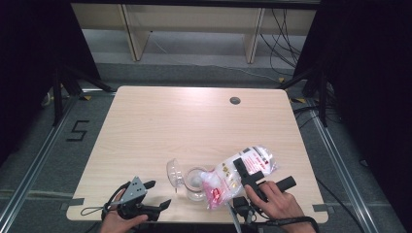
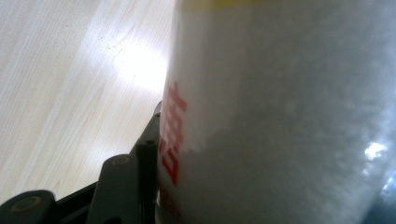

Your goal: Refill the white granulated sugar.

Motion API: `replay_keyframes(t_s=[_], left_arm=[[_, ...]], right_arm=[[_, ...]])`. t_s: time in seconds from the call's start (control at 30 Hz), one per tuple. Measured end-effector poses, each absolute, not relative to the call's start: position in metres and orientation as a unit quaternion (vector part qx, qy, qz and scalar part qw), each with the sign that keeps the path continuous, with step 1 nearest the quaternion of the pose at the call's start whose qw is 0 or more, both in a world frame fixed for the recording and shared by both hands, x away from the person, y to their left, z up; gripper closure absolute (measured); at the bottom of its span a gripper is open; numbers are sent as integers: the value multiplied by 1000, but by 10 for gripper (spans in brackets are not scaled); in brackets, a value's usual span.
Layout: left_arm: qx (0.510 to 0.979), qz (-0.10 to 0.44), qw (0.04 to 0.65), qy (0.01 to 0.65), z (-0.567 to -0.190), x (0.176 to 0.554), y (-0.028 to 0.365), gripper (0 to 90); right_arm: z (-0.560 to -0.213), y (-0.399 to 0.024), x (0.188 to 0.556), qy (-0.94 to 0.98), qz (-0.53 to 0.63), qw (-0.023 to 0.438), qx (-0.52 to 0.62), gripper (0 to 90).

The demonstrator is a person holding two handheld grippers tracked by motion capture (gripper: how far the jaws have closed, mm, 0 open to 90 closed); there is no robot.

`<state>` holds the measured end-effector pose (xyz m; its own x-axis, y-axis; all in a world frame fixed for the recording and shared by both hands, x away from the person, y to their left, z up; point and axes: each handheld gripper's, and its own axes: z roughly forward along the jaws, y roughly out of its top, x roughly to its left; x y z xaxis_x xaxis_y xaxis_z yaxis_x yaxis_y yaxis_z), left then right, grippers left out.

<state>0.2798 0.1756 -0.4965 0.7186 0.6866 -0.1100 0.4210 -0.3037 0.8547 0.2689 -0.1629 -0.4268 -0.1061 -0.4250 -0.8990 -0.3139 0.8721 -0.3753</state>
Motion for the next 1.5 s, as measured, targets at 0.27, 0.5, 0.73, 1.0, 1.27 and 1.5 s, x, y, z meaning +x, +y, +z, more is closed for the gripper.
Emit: replay_keyframes(t_s=[0.27, 0.5, 0.73, 1.0, 1.27, 1.5], left_arm=[[800, 142, 475, 339, -496, 281, 176, 156], [795, 136, 478, 348, -496, 280, 176, 156], [792, 135, 480, 352, -497, 280, 175, 156], [795, 138, 477, 348, -497, 280, 176, 156], [795, 138, 477, 349, -497, 280, 175, 156], [797, 140, 474, 348, -496, 279, 176, 156]], right_arm=[[-428, -162, 267, 743, -40, 621, -246, 479], [-427, -161, 267, 743, -45, 620, -250, 480], [-426, -160, 265, 740, -47, 622, -253, 482], [-425, -161, 265, 740, -51, 622, -252, 485], [-426, -162, 265, 740, -52, 623, -247, 489], [-424, -162, 265, 736, -51, 625, -256, 493]])
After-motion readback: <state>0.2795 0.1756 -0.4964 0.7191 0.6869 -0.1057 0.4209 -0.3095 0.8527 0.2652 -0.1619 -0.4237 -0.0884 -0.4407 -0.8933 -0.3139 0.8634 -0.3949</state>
